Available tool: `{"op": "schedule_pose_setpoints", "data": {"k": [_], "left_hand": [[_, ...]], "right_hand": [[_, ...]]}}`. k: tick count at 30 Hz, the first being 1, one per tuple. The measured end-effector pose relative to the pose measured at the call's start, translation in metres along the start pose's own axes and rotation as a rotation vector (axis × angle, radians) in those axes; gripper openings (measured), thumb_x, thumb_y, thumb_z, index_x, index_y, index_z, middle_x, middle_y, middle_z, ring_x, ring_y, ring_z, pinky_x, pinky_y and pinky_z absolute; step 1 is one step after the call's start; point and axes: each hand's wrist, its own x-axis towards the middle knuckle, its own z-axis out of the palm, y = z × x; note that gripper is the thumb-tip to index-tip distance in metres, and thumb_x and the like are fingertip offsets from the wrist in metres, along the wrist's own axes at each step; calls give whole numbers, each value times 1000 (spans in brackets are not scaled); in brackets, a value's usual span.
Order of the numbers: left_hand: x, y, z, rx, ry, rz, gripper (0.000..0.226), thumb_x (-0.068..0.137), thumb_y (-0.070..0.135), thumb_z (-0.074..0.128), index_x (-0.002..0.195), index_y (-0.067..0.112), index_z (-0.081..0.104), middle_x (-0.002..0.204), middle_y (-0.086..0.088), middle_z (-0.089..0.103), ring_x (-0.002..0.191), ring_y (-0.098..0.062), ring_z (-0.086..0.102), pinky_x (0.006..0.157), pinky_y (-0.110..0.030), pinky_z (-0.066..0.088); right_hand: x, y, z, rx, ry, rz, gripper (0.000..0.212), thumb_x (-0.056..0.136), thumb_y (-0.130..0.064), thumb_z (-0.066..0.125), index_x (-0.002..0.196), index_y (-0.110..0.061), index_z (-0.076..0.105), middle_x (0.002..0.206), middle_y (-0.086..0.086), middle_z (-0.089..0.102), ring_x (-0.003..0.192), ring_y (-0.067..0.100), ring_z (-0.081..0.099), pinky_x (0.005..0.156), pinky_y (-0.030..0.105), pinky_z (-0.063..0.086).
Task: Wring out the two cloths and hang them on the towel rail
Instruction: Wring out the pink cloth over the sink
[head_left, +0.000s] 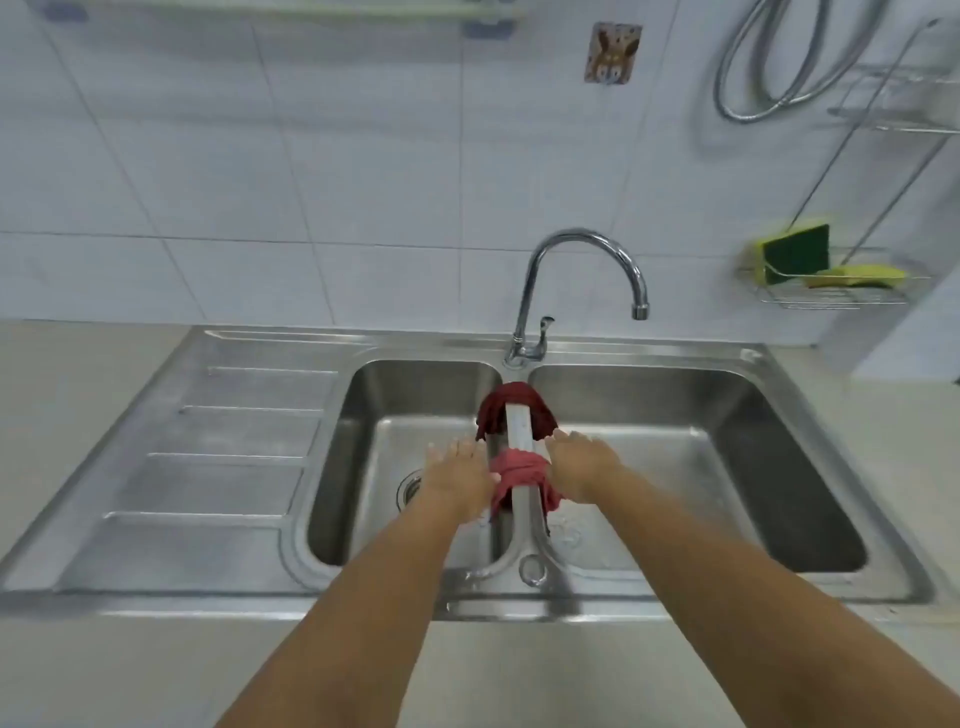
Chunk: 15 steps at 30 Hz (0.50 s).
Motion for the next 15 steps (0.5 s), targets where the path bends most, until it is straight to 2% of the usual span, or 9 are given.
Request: {"op": "schedule_pose_setpoints", "data": {"k": [4, 7, 9, 11, 13, 15], "left_hand": [[14, 20, 31, -90, -17, 86, 62, 102, 36, 31, 154, 11, 9, 162, -11, 11, 149, -26, 13, 120, -53, 9], [20, 30, 51, -133, -10, 97, 59, 103, 31, 33, 154, 13, 10, 162, -8, 10, 148, -24, 17, 120, -49, 13], [24, 33, 59, -154, 49, 98, 58, 102, 28, 38, 154, 14, 15, 160, -9, 22, 141, -27, 34, 116, -45, 28], [28, 31, 62, -238, 117, 81, 60, 99, 24, 44, 152, 18, 19, 148, -9, 41, 122, -26, 52, 101, -43, 46], [33, 30, 60, -339, 154, 64, 64, 96, 23, 51, 151, 22, 20, 139, -5, 50, 113, -24, 58, 94, -43, 51], [39, 31, 57, -346, 146, 47, 68, 94, 26, 56, 151, 24, 20, 135, -4, 51, 114, -24, 58, 95, -44, 51]], "right_hand": [[4, 10, 25, 88, 19, 18, 26, 93, -21, 45, 117, -14, 51, 118, 8, 57, 110, 30, 56, 90, 43, 44], [12, 11, 48, 162, 46, 17, 33, 90, -18, 49, 122, -15, 47, 117, 7, 58, 105, 29, 56, 85, 42, 47], [17, 11, 60, 235, 73, 26, 29, 89, -14, 48, 118, -12, 44, 113, 11, 60, 100, 32, 57, 74, 39, 45], [19, 10, 65, 297, 65, 25, 24, 87, -11, 47, 110, -11, 40, 103, 14, 61, 91, 34, 58, 67, 35, 40], [20, 12, 67, 367, 49, 14, 22, 84, -10, 47, 103, -13, 36, 94, 14, 59, 81, 33, 57, 63, 34, 38], [24, 17, 67, 418, 47, -4, 24, 82, -9, 49, 99, -18, 33, 88, 10, 57, 76, 30, 55, 61, 33, 39]]}}
